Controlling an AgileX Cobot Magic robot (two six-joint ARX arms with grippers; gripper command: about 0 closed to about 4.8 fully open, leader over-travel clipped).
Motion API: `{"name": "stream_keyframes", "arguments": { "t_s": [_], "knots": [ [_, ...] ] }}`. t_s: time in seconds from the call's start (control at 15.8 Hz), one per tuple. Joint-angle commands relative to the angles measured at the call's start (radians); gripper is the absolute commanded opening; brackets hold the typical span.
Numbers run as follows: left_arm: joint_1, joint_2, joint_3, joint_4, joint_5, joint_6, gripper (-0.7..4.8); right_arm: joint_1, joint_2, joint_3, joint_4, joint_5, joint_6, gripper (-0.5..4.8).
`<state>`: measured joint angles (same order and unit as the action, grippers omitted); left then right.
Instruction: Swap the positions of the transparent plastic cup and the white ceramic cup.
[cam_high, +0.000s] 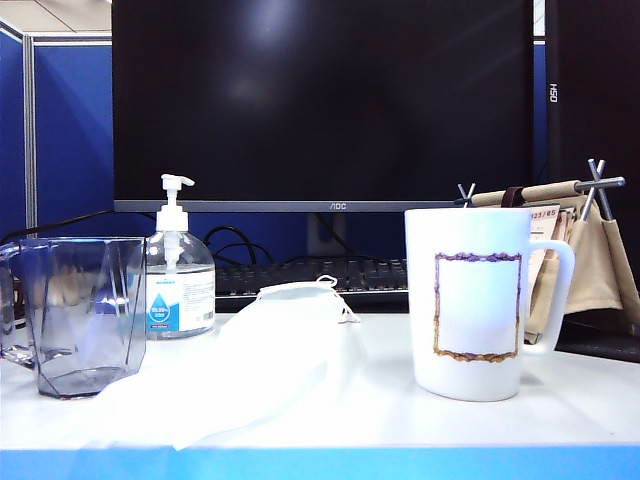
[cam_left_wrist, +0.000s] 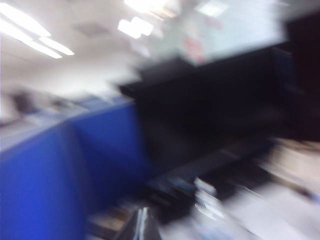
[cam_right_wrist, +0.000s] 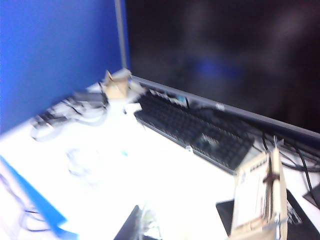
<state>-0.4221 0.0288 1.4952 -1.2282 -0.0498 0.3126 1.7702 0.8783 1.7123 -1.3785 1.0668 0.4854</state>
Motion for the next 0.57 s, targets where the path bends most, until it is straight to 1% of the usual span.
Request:
{"name": "stream_keyframes", "arguments": {
  "t_s": [0.06, 0.19, 0.25, 0.38, 0.44, 0.57],
  "knots": [
    [-0.167, 0.007, -0.159, 0.011, 0.029, -0.084, 0.17, 0.113, -0.146, -0.340, 0.100, 0.216, 0.147, -0.06],
    [-0.211, 0.007, -0.270, 0.050, 0.029, -0.085, 0.17, 0.103, -0.184, -0.447, 0.097, 0.256, 0.237, -0.06],
    [-0.217, 0.007, -0.332, 0.076, 0.030, -0.085, 0.17, 0.091, -0.194, -0.481, 0.097, 0.252, 0.261, -0.06],
    [-0.217, 0.007, -0.459, 0.150, 0.101, -0.089, 0.17, 0.051, -0.194, -0.513, 0.084, 0.207, 0.275, -0.06],
    [-0.217, 0.007, -0.541, 0.213, 0.150, -0.113, 0.17, 0.021, -0.195, -0.520, 0.068, 0.181, 0.308, -0.06],
    [-0.217, 0.007, -0.640, 0.294, 0.198, -0.159, 0.17, -0.032, -0.198, -0.543, 0.018, 0.164, 0.430, -0.06]
  ]
}}
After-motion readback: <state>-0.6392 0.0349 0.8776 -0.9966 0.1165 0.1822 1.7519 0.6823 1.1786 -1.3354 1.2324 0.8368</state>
